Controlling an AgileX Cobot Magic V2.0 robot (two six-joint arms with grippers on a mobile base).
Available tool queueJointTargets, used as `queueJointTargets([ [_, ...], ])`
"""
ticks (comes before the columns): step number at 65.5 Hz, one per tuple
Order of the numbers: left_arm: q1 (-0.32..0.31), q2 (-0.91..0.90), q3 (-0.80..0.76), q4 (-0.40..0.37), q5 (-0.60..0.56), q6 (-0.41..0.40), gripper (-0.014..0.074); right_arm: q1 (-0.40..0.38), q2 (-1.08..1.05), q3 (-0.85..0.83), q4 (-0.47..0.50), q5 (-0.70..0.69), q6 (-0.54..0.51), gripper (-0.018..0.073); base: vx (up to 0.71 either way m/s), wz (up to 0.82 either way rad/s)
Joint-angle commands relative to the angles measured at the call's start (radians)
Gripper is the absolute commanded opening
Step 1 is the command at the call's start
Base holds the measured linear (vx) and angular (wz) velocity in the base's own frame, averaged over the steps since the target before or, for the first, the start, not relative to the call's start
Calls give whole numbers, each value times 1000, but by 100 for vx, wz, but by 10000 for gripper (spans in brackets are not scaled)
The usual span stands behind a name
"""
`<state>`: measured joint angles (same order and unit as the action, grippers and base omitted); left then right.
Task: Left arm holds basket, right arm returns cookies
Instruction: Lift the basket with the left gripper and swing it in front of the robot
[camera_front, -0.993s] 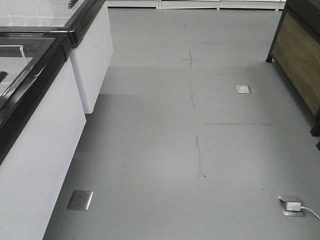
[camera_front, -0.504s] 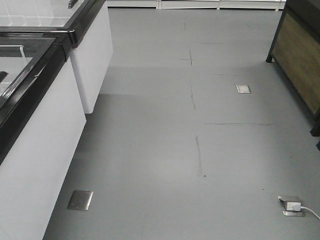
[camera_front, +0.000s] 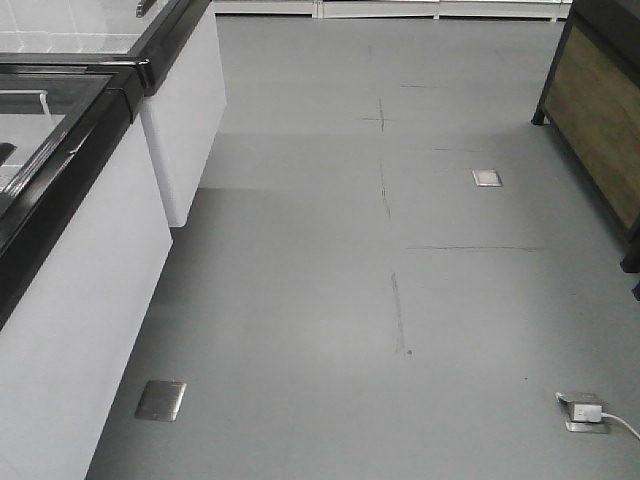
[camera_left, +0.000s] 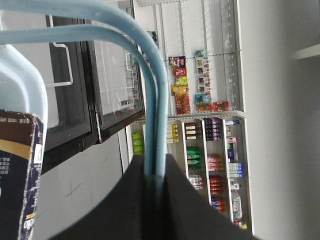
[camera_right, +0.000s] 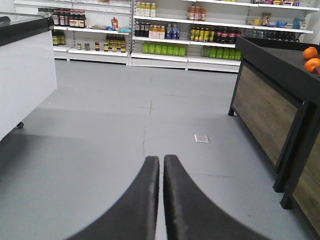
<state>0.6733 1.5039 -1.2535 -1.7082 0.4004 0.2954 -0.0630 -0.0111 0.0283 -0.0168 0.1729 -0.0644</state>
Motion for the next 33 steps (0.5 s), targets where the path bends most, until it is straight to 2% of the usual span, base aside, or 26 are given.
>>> queueJointTargets([
  [1, -6, -45, -45, -74, 59, -2, -6, -7, -13, 17, -3, -73, -5, -6, 0, 0],
  [8, -9, -45, -45, -74, 91, -2, -6, -7, -13, 17, -3, -73, -5, -6, 0, 0],
  [33, -93, -45, -62, -74, 136, -4, -6, -7, -13, 17, -3, -75, -5, -6, 0, 0],
])
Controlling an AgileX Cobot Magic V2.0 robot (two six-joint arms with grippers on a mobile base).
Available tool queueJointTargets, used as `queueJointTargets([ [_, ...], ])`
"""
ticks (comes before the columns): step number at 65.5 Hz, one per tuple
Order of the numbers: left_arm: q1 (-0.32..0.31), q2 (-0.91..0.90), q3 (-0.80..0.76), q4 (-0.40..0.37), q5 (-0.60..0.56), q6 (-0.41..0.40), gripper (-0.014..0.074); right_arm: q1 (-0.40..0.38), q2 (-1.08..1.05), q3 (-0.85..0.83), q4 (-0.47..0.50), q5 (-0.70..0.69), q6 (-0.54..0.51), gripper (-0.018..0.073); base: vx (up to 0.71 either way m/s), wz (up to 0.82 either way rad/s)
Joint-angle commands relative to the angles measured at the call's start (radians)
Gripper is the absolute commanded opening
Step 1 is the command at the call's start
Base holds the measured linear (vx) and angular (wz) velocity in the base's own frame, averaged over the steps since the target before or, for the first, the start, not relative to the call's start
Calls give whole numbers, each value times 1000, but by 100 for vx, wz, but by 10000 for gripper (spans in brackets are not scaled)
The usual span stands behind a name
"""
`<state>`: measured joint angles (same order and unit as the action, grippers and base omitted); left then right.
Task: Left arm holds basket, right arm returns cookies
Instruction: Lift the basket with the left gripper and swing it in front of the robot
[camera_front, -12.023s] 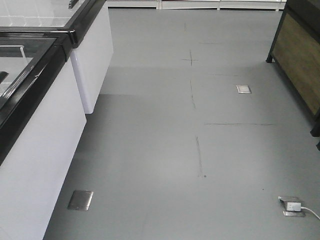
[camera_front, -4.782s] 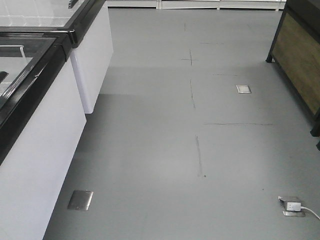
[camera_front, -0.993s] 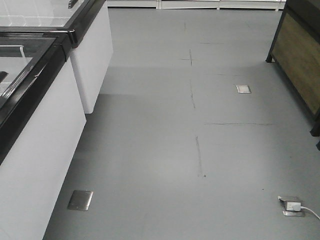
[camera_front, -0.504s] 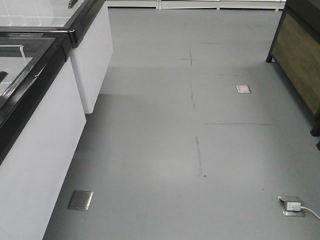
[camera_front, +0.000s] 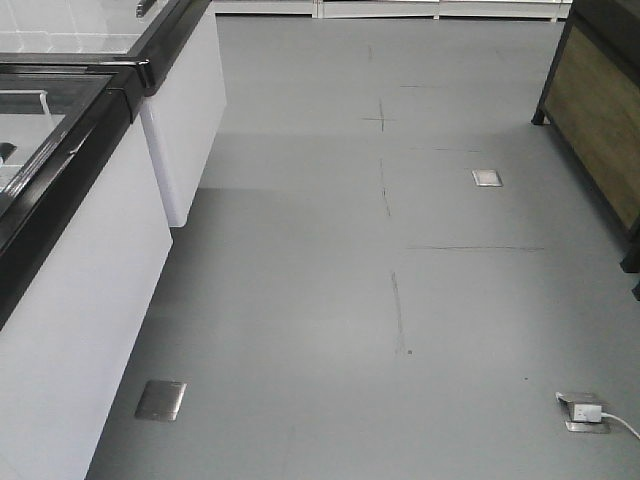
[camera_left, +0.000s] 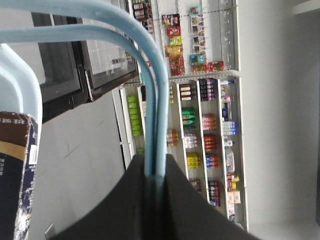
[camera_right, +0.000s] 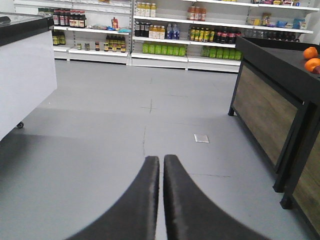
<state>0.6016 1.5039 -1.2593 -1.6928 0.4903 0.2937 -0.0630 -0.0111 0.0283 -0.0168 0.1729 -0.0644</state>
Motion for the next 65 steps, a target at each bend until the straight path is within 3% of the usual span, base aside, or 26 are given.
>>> queueJointTargets([
  [1, -26, -45, -61, -89, 47, -2, -6, -7, -13, 17, -3, -75, -5, -6, 0, 0],
  [30, -169, -45, -144, -89, 74, -23, -6, -7, -13, 17, -3, -75, -5, -6, 0, 0],
  [65, -441, -45, -144, -89, 77, 8, -6, -7, -13, 17, -3, -75, -5, -6, 0, 0],
])
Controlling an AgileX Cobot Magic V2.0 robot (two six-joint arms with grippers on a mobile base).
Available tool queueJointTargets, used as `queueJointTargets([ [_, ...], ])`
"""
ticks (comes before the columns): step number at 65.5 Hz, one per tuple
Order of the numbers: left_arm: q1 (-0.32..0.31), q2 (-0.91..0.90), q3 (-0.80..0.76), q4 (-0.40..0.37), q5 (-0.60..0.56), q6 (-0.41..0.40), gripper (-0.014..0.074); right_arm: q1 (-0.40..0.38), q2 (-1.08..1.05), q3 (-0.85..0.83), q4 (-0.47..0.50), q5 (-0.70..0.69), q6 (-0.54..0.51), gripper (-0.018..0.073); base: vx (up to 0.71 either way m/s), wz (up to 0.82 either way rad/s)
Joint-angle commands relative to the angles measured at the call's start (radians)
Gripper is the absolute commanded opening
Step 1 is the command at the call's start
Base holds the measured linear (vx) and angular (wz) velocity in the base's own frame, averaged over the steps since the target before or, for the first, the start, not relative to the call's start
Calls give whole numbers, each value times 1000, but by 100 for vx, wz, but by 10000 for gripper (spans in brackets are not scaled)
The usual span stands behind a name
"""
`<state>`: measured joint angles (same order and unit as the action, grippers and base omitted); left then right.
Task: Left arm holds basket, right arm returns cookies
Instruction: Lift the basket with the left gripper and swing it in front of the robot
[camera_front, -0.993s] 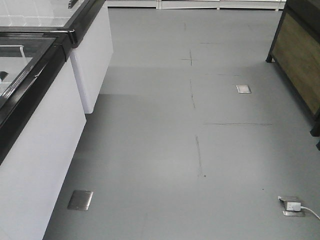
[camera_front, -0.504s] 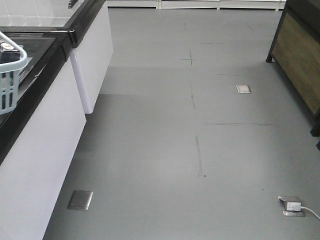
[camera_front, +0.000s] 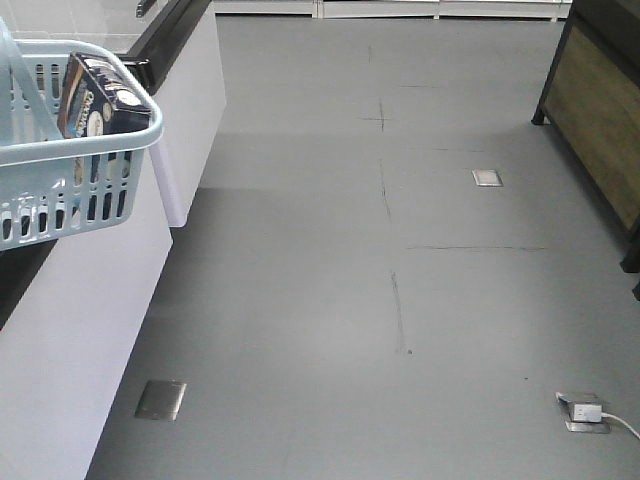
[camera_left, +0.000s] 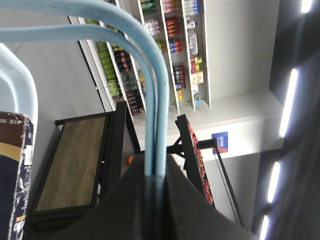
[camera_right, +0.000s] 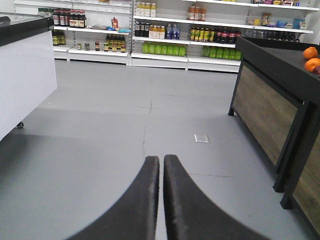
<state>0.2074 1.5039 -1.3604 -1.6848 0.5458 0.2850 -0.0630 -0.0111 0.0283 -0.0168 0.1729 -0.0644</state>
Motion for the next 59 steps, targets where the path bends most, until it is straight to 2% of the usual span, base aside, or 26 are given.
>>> queueJointTargets([
  [1, -56, -45, -43, -97, 19, 16, -6, -7, -13, 17, -3, -75, -5, -6, 0, 0],
  [33, -327, -44, -42, -97, -51, 67, -6, -7, -13, 17, -3, -74, -5, -6, 0, 0],
  [59, -533, -44, -42, -97, -171, 69, -4, -7, -13, 17, -3, -74, -5, -6, 0, 0],
])
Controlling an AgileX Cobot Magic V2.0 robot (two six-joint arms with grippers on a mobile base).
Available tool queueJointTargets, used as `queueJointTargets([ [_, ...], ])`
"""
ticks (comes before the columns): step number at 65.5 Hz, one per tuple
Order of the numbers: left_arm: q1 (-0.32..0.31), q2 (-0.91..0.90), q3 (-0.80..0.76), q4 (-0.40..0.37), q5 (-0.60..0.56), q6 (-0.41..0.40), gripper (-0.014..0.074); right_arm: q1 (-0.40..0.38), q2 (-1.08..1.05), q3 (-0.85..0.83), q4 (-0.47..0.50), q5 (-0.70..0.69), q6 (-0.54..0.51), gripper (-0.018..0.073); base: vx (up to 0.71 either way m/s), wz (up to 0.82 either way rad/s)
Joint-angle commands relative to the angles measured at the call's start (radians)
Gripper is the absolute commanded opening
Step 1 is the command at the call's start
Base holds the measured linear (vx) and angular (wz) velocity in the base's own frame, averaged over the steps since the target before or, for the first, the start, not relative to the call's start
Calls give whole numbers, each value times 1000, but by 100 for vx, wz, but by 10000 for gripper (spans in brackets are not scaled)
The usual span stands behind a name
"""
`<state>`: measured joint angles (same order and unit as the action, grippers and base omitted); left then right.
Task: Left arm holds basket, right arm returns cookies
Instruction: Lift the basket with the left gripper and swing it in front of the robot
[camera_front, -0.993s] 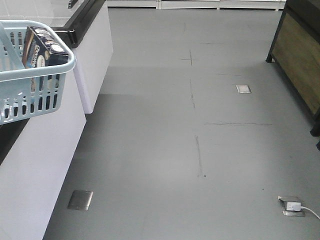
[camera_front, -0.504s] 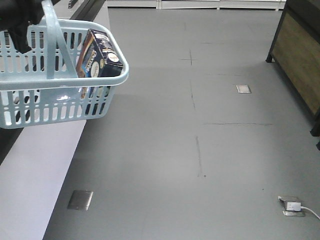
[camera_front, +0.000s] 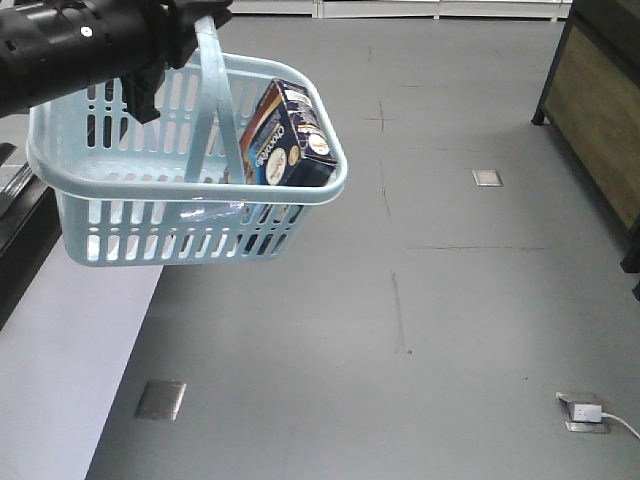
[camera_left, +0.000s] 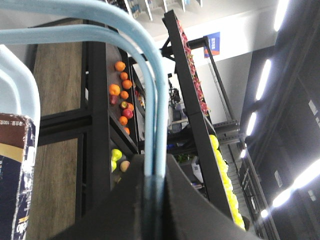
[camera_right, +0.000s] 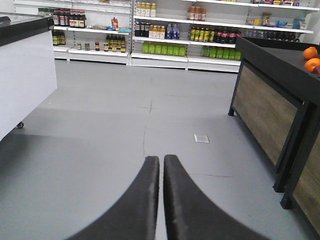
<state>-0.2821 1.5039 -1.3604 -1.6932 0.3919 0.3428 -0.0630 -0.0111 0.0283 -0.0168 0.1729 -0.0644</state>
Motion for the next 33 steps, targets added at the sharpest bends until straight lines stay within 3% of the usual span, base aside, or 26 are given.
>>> queueJointTargets([
  [1, -50, -44, -42, -89, -21, 11, -4, -7, -13, 17, -3, -74, -5, -6, 0, 0],
  [33, -187, -45, -38, -89, -67, 21, -4, -7, -13, 17, -3, -75, -5, -6, 0, 0],
])
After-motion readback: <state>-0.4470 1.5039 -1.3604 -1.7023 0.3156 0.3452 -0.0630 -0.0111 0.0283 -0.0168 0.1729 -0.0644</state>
